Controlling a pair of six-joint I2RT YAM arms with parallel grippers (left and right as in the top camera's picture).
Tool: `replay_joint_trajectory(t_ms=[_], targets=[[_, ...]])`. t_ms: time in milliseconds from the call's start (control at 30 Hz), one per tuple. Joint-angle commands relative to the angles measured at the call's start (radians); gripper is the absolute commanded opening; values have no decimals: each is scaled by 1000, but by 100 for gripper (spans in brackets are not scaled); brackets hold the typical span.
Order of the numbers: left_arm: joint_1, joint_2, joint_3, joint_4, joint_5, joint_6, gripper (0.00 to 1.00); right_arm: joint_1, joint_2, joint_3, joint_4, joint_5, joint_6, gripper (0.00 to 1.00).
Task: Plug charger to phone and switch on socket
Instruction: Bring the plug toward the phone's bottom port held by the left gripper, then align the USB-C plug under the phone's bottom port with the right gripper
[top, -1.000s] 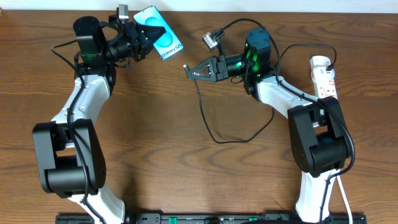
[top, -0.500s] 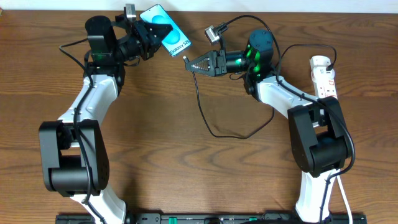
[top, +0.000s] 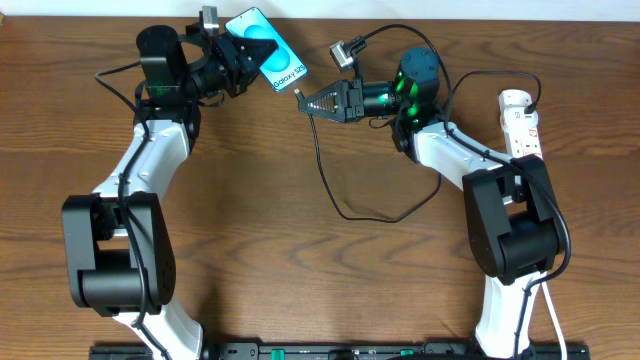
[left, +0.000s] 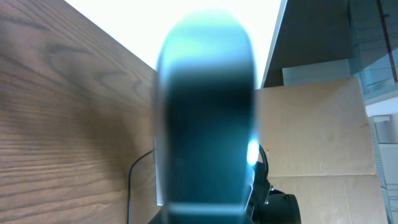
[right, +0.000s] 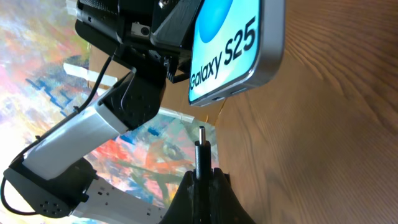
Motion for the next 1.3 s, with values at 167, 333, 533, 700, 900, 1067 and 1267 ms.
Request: replay_joint_trajectory(t_ms=[167, 333, 533, 700, 900, 1067, 1267], targets=[[4, -6, 12, 97, 69, -53, 7, 4, 7, 11, 13, 19, 6, 1], [4, -6, 12, 116, 73, -62, 7, 4, 7, 11, 32, 17, 14, 1], [6, -6, 12, 116, 73, -61, 7, 4, 7, 11, 48, 10, 21, 1], [6, -6, 12, 116, 73, -56, 7, 4, 7, 11, 54, 10, 21, 1], [6, -6, 12, 116, 77, -49, 7, 4, 7, 11, 58, 11, 21, 1], [6, -6, 12, 116, 77, -48, 7, 4, 7, 11, 99, 12, 49, 1], [6, -6, 12, 116, 83, -46, 7, 4, 7, 11, 122, 19, 66, 1]])
